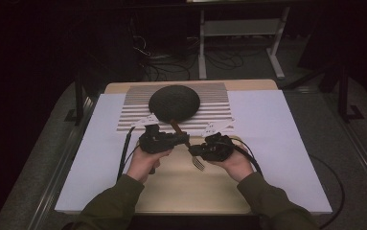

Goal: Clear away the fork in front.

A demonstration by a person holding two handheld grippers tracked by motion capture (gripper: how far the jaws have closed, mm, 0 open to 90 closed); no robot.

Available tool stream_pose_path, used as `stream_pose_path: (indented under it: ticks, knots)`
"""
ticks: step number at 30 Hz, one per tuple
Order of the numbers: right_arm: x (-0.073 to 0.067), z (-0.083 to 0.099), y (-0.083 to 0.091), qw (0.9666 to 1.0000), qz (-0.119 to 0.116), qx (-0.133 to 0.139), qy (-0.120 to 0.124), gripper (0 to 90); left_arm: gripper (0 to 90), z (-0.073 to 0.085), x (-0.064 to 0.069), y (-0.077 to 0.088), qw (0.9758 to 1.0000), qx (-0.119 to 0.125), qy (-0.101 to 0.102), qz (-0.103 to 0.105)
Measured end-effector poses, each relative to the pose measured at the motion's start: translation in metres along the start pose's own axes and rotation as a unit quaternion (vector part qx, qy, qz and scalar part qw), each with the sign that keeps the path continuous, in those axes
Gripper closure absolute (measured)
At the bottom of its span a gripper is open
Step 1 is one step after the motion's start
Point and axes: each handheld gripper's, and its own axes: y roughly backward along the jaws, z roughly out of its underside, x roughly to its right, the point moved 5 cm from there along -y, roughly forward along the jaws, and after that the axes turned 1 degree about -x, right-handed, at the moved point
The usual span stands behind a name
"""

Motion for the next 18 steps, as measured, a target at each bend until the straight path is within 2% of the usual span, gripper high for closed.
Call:
stream_pose_path:
  ticks: [8,18]
  knots:
    - [-0.0011,-0.0009,-0.001,1.0,-0.003,0.002,0.001,81.5,77.7,-0.0011,0.0018,0.0003,0.9999,0.003,0.003,0.015]
    - [-0.0022,-0.0021,-0.0001,0.9999,-0.011,0.009,-0.001,80.6,79.2,-0.003,0.0038,0.0025,0.9998,0.003,-0.002,0.019]
